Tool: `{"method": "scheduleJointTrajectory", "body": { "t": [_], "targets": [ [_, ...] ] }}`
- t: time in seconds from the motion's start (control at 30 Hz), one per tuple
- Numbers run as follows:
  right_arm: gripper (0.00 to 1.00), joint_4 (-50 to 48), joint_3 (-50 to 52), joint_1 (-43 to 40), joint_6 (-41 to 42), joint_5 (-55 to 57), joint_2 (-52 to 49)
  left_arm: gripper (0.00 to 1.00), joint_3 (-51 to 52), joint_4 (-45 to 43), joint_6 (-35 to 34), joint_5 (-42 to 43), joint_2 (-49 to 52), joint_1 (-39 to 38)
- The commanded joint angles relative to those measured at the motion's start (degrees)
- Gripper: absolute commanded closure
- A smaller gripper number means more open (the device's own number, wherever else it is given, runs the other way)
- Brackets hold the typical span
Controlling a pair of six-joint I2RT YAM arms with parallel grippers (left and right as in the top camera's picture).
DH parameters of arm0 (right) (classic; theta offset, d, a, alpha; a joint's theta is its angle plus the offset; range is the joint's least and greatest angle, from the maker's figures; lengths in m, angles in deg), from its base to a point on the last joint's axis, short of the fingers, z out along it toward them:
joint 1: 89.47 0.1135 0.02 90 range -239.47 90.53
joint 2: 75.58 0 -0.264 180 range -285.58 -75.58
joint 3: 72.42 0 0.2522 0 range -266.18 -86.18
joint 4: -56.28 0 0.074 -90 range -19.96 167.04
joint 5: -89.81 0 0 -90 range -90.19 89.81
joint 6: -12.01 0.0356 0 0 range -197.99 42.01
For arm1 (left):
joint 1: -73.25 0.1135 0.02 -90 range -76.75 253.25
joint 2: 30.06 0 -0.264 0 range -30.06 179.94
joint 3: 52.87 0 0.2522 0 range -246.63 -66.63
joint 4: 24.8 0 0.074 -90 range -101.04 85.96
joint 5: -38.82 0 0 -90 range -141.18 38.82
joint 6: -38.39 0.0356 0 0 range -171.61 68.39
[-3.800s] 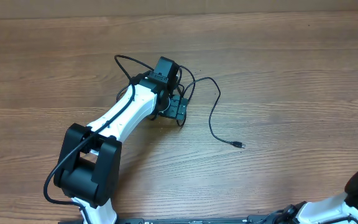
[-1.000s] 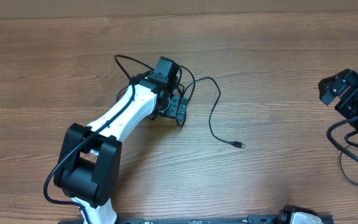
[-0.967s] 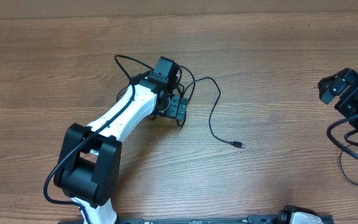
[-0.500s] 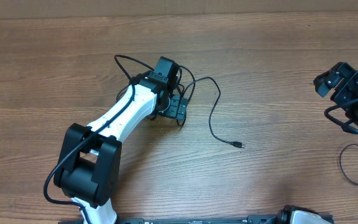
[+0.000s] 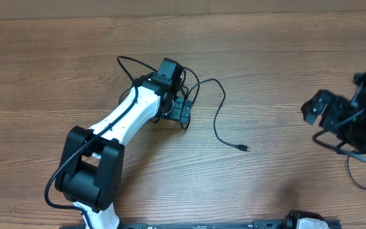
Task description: Untangle cables
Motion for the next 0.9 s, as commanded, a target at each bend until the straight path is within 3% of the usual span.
{"method": "scheduleJointTrajectory", "body": {
  "t": [0.0, 0.13, 0.33, 0.5, 0.87],
  "targets": [
    [0.00, -4.31, 7.39, 0.31, -0.92, 0.37, 5.18, 0.01, -0.26, -0.02, 0.20, -0.76, -0.09, -0.02],
    [0.00, -13.31, 16.81, 0.28, -0.90, -3.72, 11.52, 0.00, -0.26, -0.02, 0.20, -0.79, -0.09, -0.02],
    [0.00, -17.90, 18.45, 0.28, -0.63, -10.58, 16.02, 0.01, -0.26, -0.02, 0.20, -0.79, -0.09, -0.02],
    [0.00, -19.78, 18.45, 0.28, -0.63, -16.35, 15.54, 0.00, -0.26, -0.02, 0.20, -0.76, -0.09, -0.02],
    [0.00, -19.61, 18.47, 0.31, 2.84, -17.79, 10.14, 0.00, -0.26, -0.02, 0.20, -0.79, -0.09, -0.02]
  ]
}}
